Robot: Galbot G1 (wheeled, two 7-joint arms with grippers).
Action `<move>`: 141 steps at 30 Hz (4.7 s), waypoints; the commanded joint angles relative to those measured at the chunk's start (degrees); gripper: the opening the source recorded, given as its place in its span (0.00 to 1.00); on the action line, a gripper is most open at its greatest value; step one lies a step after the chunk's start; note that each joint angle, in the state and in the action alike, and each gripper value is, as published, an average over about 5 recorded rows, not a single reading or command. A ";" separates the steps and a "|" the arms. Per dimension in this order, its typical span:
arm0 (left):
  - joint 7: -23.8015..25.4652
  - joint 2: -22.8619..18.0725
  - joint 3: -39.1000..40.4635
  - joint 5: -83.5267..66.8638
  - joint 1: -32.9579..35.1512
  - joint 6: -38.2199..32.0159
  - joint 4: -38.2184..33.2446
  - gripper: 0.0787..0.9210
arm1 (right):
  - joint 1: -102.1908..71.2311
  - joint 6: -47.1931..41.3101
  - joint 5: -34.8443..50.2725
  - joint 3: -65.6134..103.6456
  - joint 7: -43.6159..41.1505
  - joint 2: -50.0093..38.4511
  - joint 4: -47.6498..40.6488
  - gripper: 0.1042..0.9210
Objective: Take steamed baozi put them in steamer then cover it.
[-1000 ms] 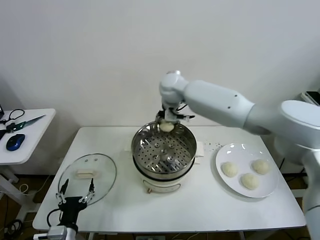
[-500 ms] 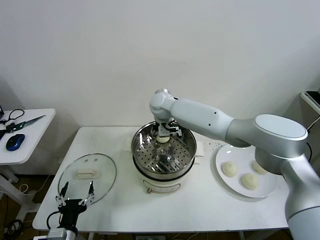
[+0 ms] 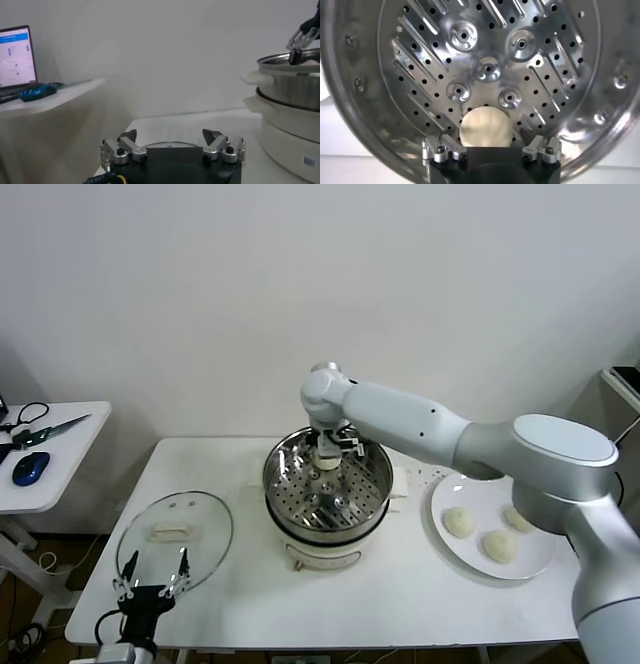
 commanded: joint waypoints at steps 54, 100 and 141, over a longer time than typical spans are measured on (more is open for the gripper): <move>-0.38 -2.03 -0.21 0.58 3.43 -0.24 -2.00 0.88 | -17.78 -39.88 39.47 3.62 0.23 -32.01 -8.22 0.88; -0.74 -1.27 2.15 1.25 4.96 -0.49 -3.53 0.88 | 25.49 -43.39 67.55 -22.27 -0.30 -23.13 -3.75 0.71; -1.19 -0.21 4.00 3.34 5.33 -1.15 -4.69 0.88 | 7.78 -53.16 76.63 -24.49 11.42 7.20 -4.32 0.72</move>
